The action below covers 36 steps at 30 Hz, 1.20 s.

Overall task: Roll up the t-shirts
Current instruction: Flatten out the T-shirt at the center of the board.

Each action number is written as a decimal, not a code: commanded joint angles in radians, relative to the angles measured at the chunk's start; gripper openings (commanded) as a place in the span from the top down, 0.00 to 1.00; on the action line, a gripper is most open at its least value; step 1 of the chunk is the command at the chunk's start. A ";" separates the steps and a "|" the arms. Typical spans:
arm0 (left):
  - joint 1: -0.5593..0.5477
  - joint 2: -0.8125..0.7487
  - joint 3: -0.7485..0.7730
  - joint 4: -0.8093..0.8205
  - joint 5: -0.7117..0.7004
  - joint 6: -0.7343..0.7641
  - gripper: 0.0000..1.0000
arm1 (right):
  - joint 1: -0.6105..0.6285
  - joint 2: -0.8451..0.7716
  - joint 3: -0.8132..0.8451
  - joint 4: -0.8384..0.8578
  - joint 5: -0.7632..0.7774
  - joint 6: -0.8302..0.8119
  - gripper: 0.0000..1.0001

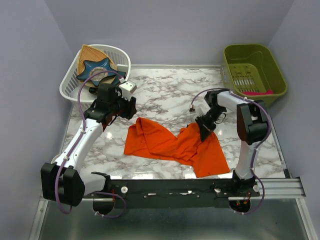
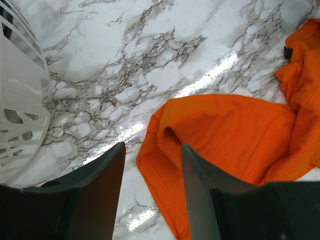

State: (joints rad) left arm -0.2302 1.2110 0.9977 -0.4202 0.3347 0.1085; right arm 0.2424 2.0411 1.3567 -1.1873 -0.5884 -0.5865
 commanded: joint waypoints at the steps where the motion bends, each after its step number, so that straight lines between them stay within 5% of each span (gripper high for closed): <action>1: 0.006 -0.011 -0.001 -0.031 0.046 0.031 0.43 | 0.000 -0.203 0.001 -0.004 0.022 -0.001 0.99; 2: 0.006 -0.016 -0.002 -0.037 0.056 0.052 0.25 | 0.000 -0.229 0.018 -0.036 0.025 -0.016 0.99; 4: 0.005 -0.021 -0.016 -0.055 0.070 0.077 0.13 | -0.003 -0.283 0.048 -0.081 0.018 -0.030 0.99; 12: 0.000 -0.053 -0.050 -0.123 0.099 0.175 0.12 | -0.029 -0.409 0.372 -0.230 -0.201 0.004 0.99; 19: -0.009 -0.050 -0.053 -0.143 0.132 0.198 0.12 | -0.015 -0.383 0.207 -0.149 -0.044 0.028 0.99; 31: -0.017 -0.028 -0.041 -0.130 0.150 0.161 0.12 | -0.028 -0.234 0.035 -0.028 -0.037 0.123 0.99; 36: -0.017 -0.013 -0.016 -0.164 0.142 0.177 0.12 | -0.032 -0.116 0.070 -0.009 -0.033 0.136 0.78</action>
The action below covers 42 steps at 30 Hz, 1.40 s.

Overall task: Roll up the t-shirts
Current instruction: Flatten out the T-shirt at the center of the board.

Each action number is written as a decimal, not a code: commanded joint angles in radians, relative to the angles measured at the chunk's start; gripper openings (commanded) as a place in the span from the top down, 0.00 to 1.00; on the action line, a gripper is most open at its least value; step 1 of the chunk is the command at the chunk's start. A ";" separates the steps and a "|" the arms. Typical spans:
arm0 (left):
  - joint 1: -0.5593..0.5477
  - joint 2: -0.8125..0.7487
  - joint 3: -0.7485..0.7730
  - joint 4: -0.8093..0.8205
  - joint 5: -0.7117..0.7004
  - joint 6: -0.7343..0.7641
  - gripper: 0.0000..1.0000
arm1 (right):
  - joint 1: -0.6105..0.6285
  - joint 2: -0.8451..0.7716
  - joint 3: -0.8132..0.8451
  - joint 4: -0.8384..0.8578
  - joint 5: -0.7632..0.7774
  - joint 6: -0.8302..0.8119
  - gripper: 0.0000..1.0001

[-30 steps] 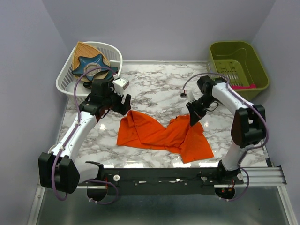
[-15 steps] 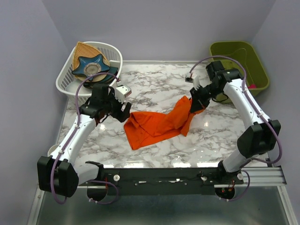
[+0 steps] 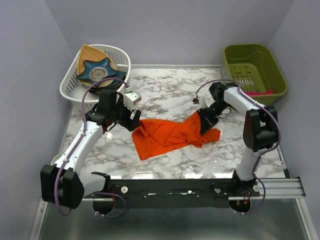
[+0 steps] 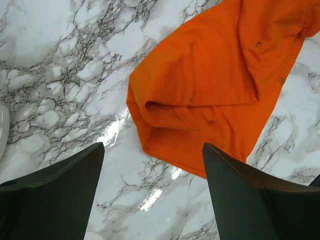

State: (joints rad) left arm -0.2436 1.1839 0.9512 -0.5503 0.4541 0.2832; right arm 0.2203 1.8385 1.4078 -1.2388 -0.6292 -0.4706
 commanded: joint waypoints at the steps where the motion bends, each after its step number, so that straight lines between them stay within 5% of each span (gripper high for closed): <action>1: -0.003 0.017 0.035 -0.039 0.018 0.004 0.12 | -0.013 0.097 0.034 0.041 0.008 0.024 0.71; 4: -0.005 0.028 0.049 -0.040 0.018 0.004 0.11 | -0.019 0.120 0.097 0.036 0.016 0.036 0.64; 14: -0.003 0.078 0.080 -0.008 0.023 -0.009 0.11 | -0.021 0.071 0.065 0.041 0.056 0.043 0.62; 42: -0.006 0.085 0.084 0.023 0.031 -0.038 0.11 | -0.013 0.010 0.023 0.068 0.160 0.096 0.69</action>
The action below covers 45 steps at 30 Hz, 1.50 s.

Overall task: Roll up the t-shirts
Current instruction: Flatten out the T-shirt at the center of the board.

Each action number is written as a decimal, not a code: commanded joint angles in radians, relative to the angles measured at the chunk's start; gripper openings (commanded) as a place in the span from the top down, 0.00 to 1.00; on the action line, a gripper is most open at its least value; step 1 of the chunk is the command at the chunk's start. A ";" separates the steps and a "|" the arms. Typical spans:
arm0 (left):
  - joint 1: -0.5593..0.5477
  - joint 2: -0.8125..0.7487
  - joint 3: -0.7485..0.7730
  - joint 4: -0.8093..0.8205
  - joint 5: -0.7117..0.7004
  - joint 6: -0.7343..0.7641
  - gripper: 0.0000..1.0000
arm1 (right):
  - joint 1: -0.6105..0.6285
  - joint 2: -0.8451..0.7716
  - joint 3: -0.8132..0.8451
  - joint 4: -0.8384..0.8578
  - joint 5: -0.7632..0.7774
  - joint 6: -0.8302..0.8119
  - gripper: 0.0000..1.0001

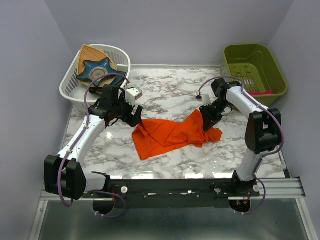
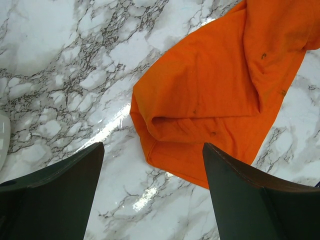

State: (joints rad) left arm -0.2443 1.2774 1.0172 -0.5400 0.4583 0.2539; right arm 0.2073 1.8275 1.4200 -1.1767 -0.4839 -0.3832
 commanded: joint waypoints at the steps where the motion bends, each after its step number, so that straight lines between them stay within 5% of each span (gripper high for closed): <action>1: -0.006 -0.007 0.018 0.012 0.026 -0.007 0.12 | 0.000 0.026 0.016 0.008 0.013 0.009 0.69; 9: -0.006 -0.009 0.014 0.014 0.023 -0.005 0.11 | 0.004 0.039 0.051 -0.003 -0.031 0.009 0.70; 14: -0.006 -0.007 0.015 0.012 0.019 0.001 0.11 | 0.007 0.033 0.080 -0.018 -0.033 -0.006 0.99; 24: -0.075 -0.010 -0.034 0.017 -0.067 0.114 0.13 | -0.062 -0.103 0.608 -0.210 -0.399 0.012 0.99; 30: -0.252 -0.027 -0.109 0.003 -0.125 0.220 0.15 | -0.077 -0.168 0.518 -0.106 -0.527 0.147 0.99; 37: -0.372 0.010 -0.178 0.061 -0.311 0.248 0.20 | -0.077 -0.151 0.499 -0.095 -0.493 0.145 0.99; 45: -0.377 0.063 -0.218 0.239 -0.530 0.231 0.05 | -0.077 -0.139 0.504 -0.086 -0.490 0.142 0.99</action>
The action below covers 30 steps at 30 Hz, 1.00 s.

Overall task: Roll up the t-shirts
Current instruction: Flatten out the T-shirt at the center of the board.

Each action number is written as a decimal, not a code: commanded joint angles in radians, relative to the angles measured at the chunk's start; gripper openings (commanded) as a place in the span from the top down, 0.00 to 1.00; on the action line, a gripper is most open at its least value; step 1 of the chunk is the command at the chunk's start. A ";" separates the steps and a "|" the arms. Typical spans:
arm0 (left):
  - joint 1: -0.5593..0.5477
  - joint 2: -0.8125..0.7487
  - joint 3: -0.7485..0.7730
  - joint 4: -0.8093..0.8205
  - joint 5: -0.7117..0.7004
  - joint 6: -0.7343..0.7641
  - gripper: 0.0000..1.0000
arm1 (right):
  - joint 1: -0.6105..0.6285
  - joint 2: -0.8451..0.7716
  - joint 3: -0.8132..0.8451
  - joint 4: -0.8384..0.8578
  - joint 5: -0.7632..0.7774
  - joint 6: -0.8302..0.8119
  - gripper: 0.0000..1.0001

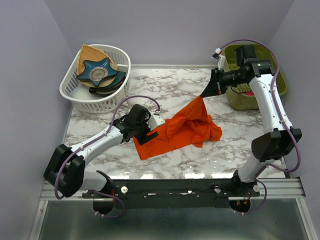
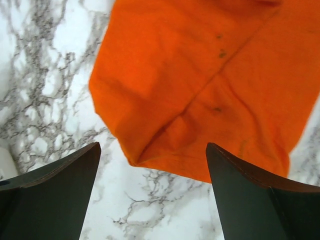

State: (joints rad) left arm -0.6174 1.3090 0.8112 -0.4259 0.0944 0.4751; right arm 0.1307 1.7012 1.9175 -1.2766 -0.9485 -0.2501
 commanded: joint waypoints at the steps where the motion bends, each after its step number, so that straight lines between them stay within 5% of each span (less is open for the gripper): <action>1: -0.004 0.041 -0.014 0.136 -0.176 0.014 0.04 | 0.000 -0.012 0.002 0.016 -0.027 0.008 0.99; 5: -0.004 0.110 0.002 0.168 -0.200 0.034 0.10 | -0.002 -0.015 -0.012 0.020 -0.022 0.000 0.99; 6: -0.004 0.121 0.008 0.164 -0.193 0.037 0.21 | 0.000 -0.015 -0.011 0.022 -0.016 -0.003 0.99; 11: -0.002 0.165 0.052 0.081 -0.150 0.037 0.45 | -0.002 -0.012 0.015 0.013 0.001 -0.012 0.99; 14: 0.005 0.158 0.063 0.049 -0.116 0.036 0.74 | -0.008 -0.011 0.029 0.003 0.007 -0.015 0.99; 15: 0.008 0.142 0.068 0.041 -0.113 0.031 1.00 | -0.008 -0.009 0.035 -0.007 0.010 -0.017 0.99; 22: 0.068 -0.055 0.198 -0.158 0.068 -0.024 1.00 | -0.032 -0.070 0.086 -0.105 0.045 -0.104 0.99; 26: 0.071 -0.229 0.304 -0.374 0.319 0.014 1.00 | -0.055 -0.265 -0.032 -0.128 0.033 -0.103 0.99; 30: 0.073 -0.370 0.411 -0.487 0.384 0.034 1.00 | -0.082 -0.401 0.000 -0.104 0.075 -0.028 0.99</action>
State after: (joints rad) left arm -0.5438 1.0599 1.1233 -0.7067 0.2855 0.4866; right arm 0.0776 1.4818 1.8843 -1.3315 -0.9096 -0.3229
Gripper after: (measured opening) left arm 0.014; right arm 0.012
